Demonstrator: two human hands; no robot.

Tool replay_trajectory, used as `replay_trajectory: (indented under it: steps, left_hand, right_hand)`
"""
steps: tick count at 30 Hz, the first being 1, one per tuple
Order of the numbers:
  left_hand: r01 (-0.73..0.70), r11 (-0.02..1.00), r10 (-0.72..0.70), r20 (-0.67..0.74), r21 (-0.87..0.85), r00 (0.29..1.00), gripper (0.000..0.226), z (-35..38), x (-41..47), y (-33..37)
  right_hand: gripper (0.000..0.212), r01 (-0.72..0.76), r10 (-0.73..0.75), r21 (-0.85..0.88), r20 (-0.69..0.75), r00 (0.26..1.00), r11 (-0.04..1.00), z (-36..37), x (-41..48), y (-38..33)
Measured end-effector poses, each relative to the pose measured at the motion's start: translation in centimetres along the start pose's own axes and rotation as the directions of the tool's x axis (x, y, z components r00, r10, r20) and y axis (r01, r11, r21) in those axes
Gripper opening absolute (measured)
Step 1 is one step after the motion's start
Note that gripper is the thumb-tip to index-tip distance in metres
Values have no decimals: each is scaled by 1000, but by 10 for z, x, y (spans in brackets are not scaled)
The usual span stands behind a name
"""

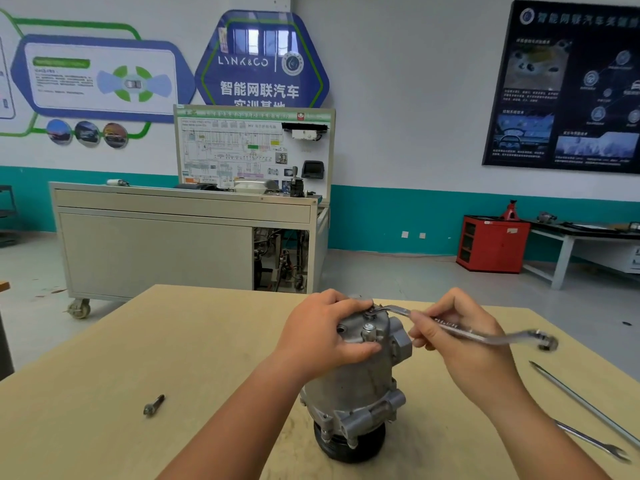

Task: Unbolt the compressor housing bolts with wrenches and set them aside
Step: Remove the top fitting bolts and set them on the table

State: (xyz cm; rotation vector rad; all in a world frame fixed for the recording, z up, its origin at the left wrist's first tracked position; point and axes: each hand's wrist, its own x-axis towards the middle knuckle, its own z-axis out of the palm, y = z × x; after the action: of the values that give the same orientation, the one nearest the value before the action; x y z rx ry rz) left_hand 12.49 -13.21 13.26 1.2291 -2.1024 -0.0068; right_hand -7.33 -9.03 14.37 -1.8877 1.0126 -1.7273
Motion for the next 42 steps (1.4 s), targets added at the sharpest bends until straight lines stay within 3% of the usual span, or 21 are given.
replay_trajectory:
  steps: [3,5,8,11,14,17,21,24,28,31,38,42]
  left_hand:
    - [-5,1000,5,-10,-3,1000,58,1,1,-1]
    - [-16,1000,16,-13,-9,1000,54,2,1,-2]
    - [-26,1000,26,-2,-12,1000,52,2,0,-4]
    - [-38,999,38,6,0,999,56,0,0,-2]
    - [-36,999,36,21,18,999,78,-2,0,1]
    - [35,998,-34,21,-51,999,110,-1,-1,1]
    - [60,996,-58,24,-68,998,118,-1,-1,1]
    - [60,997,-59,26,-57,998,114,0,-1,1]
    - [48,998,-47,15,-28,999,107,1,-1,0]
    - [19,1000,-19,6,13,1000,95,2,-1,-1]
    - [-4,999,4,6,37,1000,79,1,0,-1]
    - [-4,1000,4,-4,6,1000,67,1,0,-1]
  right_hand:
    - [14,-337,373,283,-86,924,898,-5,26,23]
    - [19,-493,544,301,-109,832,816,1,49,41]
    - [25,-593,601,141,-24,799,793,30,85,55]
    - [15,-640,641,228,77,763,734,60,109,49]
    - [9,-634,635,425,161,756,646,69,112,44]
    - [16,-513,647,671,65,760,536,56,103,48]
    - [20,-323,660,845,-47,749,426,18,87,47]
    - [24,-297,562,819,-38,827,492,-4,61,32]
    - [39,-307,384,549,-28,923,778,-9,13,7]
    - [45,-214,238,382,-18,971,899,-6,-11,-11]
    - [48,-197,189,227,55,980,954,3,-18,-23]
    - [49,-270,274,303,31,961,914,-2,-13,-19]
